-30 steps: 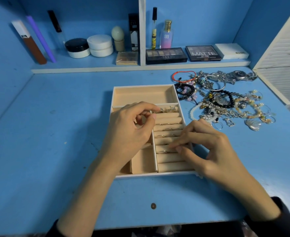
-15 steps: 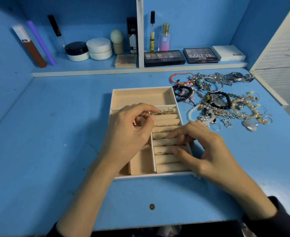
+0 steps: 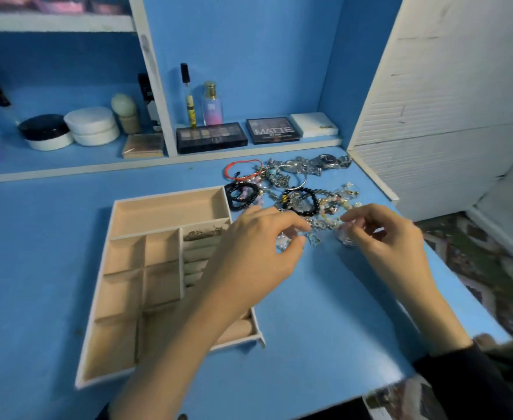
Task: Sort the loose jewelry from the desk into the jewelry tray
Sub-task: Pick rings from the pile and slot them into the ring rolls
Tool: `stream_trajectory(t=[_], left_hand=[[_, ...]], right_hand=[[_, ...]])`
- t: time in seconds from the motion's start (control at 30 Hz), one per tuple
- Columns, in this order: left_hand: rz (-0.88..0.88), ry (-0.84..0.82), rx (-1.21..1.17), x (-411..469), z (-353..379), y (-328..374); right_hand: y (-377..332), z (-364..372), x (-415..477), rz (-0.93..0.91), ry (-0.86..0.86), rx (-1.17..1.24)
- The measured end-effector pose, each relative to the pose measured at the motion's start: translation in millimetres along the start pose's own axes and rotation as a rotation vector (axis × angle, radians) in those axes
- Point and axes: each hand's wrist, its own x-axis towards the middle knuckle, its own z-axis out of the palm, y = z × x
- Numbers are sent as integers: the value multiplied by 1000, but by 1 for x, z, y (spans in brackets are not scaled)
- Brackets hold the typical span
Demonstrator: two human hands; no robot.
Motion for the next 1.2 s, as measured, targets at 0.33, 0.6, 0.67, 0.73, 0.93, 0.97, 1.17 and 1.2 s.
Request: stream_trajectory(t=[0.33, 0.6, 0.67, 0.73, 0.93, 0.97, 1.17, 1.2], left_hand=[[-4, -51, 35, 33, 43, 18], [-42, 109, -90, 35, 37, 10], [-73, 136, -120, 36, 34, 10], [-97, 153, -146, 36, 32, 10], [-153, 175, -194, 36, 30, 6], [-159, 175, -190, 37, 30, 5], [-192, -33, 68, 34, 23, -2], [-182, -83, 123, 33, 21, -3]], right_hand=[[38, -41, 27, 83, -93, -332], [36, -46, 39, 115, -253, -353], [33, -47, 40, 154, -296, -344], [31, -46, 40, 177, -288, -316], [24, -37, 28, 149, -89, -174], [21, -34, 25, 141, -44, -136], [-5, -2, 10, 62, 40, 104], [-8, 4, 8, 58, 31, 134]])
